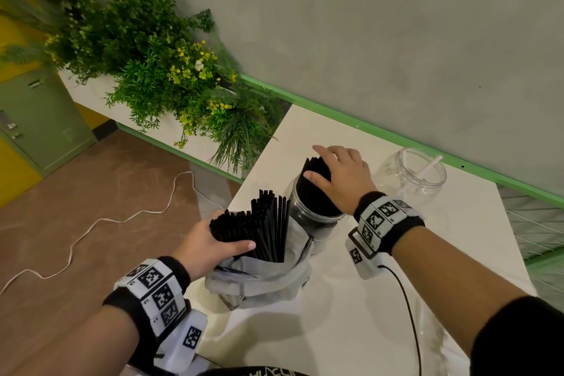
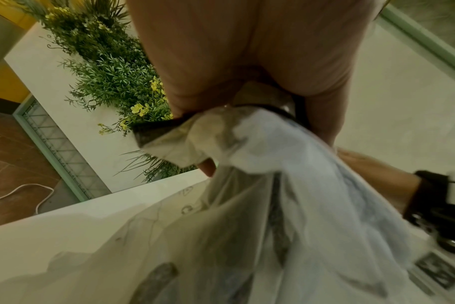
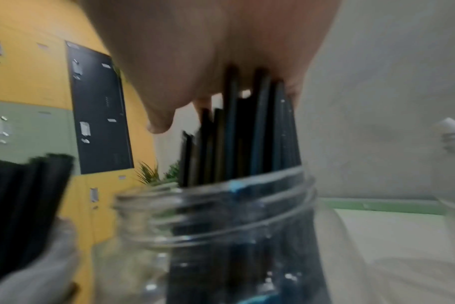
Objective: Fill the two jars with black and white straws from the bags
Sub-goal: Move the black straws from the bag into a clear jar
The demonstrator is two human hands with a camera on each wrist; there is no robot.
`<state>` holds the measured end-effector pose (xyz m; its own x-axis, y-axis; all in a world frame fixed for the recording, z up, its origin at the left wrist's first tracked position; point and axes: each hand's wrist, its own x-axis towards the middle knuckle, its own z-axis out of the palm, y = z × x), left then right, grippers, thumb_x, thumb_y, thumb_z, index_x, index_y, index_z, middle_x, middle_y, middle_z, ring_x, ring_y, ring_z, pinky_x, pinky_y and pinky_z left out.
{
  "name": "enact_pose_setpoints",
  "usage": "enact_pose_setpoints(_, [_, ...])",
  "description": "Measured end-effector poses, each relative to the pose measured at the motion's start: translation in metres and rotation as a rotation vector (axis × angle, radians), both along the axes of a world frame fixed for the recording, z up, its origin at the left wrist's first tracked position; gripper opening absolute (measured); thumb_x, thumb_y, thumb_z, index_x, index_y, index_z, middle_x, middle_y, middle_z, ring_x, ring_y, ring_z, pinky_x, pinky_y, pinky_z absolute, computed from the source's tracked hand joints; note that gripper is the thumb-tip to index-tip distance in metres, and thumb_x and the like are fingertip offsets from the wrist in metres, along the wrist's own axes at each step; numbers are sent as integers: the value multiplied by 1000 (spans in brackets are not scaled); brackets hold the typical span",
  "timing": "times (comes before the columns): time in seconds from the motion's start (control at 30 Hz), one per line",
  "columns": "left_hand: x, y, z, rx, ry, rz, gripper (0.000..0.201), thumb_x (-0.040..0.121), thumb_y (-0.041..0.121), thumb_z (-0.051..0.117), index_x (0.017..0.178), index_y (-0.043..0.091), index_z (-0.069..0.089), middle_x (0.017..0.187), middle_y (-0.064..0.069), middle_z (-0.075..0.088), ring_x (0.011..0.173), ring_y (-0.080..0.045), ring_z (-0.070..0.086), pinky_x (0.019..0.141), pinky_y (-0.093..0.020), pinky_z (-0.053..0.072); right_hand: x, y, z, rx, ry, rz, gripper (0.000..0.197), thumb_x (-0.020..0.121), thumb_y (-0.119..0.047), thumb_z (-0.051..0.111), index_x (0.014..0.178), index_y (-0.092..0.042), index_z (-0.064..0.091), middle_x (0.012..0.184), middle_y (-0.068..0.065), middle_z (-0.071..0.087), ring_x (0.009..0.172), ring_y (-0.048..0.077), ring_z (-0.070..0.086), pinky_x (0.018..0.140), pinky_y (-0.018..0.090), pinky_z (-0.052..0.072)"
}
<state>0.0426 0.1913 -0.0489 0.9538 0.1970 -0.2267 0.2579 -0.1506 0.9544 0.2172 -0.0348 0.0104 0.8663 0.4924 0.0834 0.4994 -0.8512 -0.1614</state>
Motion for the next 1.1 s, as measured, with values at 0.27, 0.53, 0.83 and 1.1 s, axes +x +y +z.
enact_pose_setpoints(0.27, [-5,3,0,-58,-35,-50,38,48,43,91,76,34,67,74,17,70,73,3,63,69,-15,45,-114,9,-24,738,525,155,92,79,-60,62,149,-37,7,157,-11,19,143,0,18,118,32,23])
enact_pose_setpoints(0.53, [-3,8,-7,-116,-25,-62,65,37,42,84,91,10,69,80,4,73,79,-6,67,70,-18,49,-107,42,-45,635,838,209,117,69,-16,86,152,-26,3,144,-1,40,131,7,40,112,25,33])
enact_pose_setpoints(0.83, [-3,4,-4,-85,-32,-61,29,64,7,86,86,11,68,74,8,71,73,3,64,67,-12,47,-99,45,-45,737,812,234,49,64,-1,85,106,-9,61,102,10,60,96,13,58,90,30,48])
enact_pose_setpoints(1.1, [6,-4,6,-113,-120,-95,37,65,0,81,99,9,69,85,8,74,83,-1,67,73,-11,48,-102,30,-42,833,642,151,31,71,-10,83,96,-6,64,89,6,66,89,19,63,85,35,50])
